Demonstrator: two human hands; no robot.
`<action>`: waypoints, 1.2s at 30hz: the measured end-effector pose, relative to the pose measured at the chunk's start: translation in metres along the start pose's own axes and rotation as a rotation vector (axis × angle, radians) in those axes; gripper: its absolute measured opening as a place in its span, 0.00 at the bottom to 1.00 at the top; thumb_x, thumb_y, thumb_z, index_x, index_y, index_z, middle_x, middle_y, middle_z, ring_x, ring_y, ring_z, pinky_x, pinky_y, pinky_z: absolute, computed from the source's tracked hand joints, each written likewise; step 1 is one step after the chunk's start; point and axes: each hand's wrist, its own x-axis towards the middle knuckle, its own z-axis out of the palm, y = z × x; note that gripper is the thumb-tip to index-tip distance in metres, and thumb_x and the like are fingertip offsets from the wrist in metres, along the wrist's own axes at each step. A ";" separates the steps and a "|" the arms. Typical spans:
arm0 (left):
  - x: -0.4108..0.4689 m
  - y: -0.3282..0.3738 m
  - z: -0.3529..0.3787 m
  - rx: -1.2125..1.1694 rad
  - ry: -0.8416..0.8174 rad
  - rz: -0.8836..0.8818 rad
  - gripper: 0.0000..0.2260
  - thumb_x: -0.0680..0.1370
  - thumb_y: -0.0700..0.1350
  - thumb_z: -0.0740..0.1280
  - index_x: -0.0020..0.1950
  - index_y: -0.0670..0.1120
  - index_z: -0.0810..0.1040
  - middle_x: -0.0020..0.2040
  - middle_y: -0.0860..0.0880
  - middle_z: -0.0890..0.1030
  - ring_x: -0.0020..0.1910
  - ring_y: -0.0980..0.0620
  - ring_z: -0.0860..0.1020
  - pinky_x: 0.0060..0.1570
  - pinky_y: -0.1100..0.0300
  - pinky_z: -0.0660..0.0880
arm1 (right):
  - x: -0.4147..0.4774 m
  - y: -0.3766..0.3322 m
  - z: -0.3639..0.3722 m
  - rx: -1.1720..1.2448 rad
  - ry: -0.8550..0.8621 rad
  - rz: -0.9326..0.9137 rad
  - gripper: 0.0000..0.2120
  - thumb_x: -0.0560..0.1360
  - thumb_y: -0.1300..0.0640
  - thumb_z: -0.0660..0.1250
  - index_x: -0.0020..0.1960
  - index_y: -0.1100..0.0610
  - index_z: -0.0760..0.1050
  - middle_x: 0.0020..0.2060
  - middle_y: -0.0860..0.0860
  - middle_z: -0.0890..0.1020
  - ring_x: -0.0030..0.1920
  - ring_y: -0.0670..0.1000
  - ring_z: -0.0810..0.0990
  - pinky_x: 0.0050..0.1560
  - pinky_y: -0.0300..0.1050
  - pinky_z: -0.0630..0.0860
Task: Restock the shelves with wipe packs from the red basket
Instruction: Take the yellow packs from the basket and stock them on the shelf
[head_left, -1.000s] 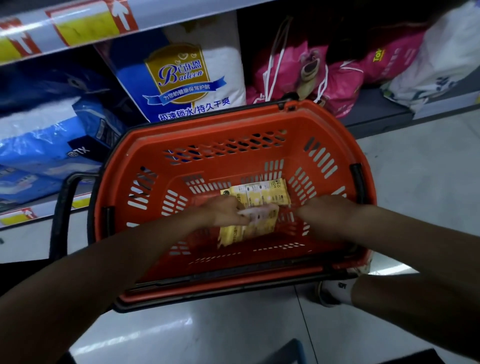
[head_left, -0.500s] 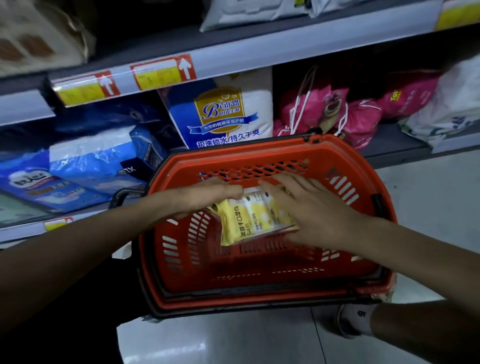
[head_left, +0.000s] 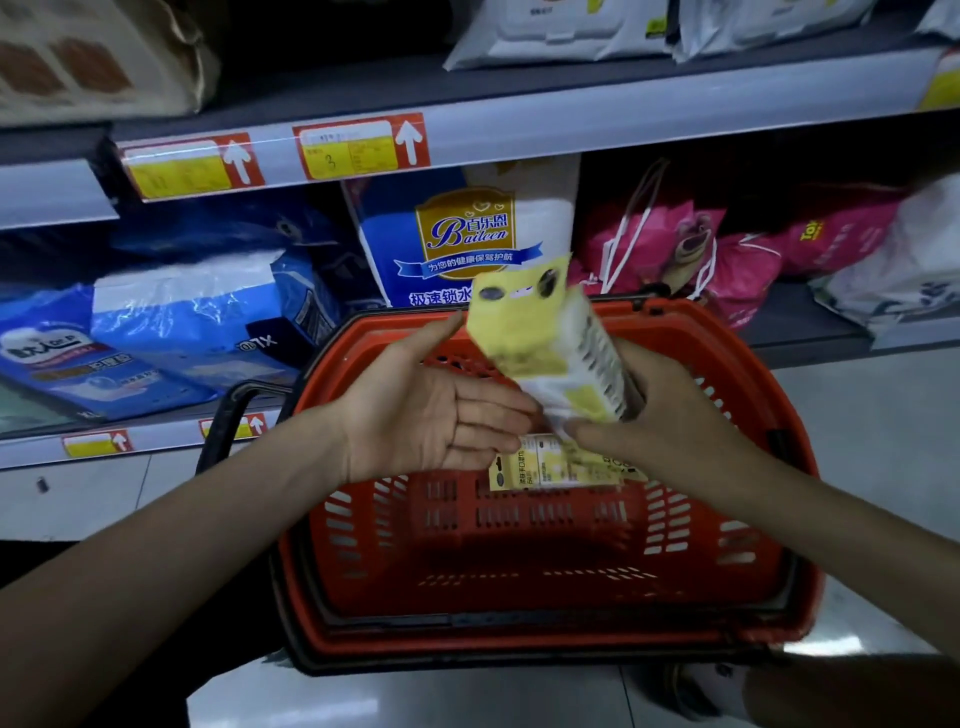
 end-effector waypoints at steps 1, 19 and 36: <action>-0.001 0.000 0.001 -0.010 -0.006 0.022 0.41 0.79 0.72 0.53 0.64 0.37 0.82 0.52 0.40 0.86 0.50 0.44 0.85 0.48 0.53 0.79 | 0.001 0.000 0.000 0.116 0.010 0.060 0.27 0.71 0.70 0.76 0.66 0.53 0.78 0.55 0.48 0.87 0.54 0.49 0.86 0.52 0.51 0.83; -0.002 -0.010 0.052 0.533 0.501 0.713 0.13 0.81 0.44 0.72 0.65 0.51 0.78 0.49 0.46 0.85 0.50 0.50 0.85 0.49 0.57 0.82 | 0.016 -0.012 -0.001 0.721 0.071 0.391 0.29 0.66 0.55 0.72 0.68 0.54 0.79 0.66 0.53 0.82 0.59 0.61 0.84 0.54 0.59 0.81; -0.035 -0.004 0.075 0.182 0.329 0.743 0.15 0.78 0.46 0.74 0.65 0.46 0.82 0.57 0.39 0.86 0.55 0.40 0.84 0.54 0.46 0.79 | -0.008 -0.087 0.010 0.343 0.192 -0.019 0.22 0.80 0.58 0.68 0.70 0.38 0.75 0.60 0.51 0.84 0.59 0.50 0.84 0.60 0.50 0.80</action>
